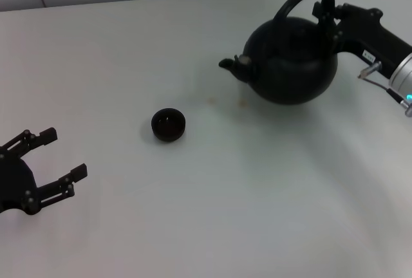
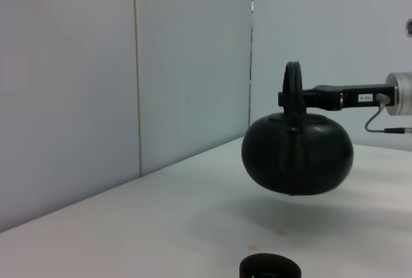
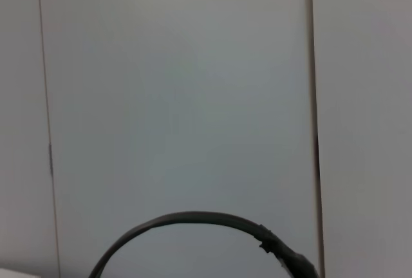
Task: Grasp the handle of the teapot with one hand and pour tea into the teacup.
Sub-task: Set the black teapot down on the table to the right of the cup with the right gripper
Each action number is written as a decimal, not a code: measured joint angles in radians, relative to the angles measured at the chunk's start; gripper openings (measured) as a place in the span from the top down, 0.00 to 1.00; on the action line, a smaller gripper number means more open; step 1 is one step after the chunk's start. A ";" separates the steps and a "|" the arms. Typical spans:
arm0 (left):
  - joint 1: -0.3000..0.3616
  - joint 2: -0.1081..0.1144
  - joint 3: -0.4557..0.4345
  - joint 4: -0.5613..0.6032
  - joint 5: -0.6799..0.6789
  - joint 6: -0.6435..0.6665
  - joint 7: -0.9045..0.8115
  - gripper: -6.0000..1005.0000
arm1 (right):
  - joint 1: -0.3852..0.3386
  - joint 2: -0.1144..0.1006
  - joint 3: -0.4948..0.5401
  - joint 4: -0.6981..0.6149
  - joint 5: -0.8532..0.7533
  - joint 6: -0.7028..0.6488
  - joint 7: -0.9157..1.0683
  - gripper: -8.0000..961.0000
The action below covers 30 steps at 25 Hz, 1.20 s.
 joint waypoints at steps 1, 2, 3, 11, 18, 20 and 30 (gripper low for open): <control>0.000 0.000 0.000 0.000 0.000 0.001 0.000 0.14 | -0.003 0.000 0.001 0.008 0.000 -0.003 -0.007 0.88; 0.000 0.001 0.000 0.000 0.000 0.002 0.000 0.14 | -0.010 0.001 0.008 0.020 0.000 -0.014 -0.027 0.88; -0.001 0.001 0.000 0.000 0.001 0.002 0.000 0.14 | -0.010 0.001 0.008 0.020 0.000 -0.014 -0.027 0.88; -0.003 0.002 0.001 0.001 0.003 0.002 -0.002 0.14 | -0.027 0.002 0.028 0.043 0.000 -0.041 -0.065 0.87; -0.006 0.003 0.001 0.002 0.003 0.002 -0.002 0.14 | -0.026 0.003 0.029 0.057 0.000 -0.042 -0.072 0.87; -0.006 0.003 0.001 0.001 0.003 0.002 -0.002 0.14 | -0.026 0.003 0.029 0.059 0.000 -0.042 -0.072 0.87; -0.006 0.003 0.000 0.002 0.002 0.002 -0.002 0.14 | -0.022 0.000 0.029 0.076 0.000 -0.033 -0.072 0.87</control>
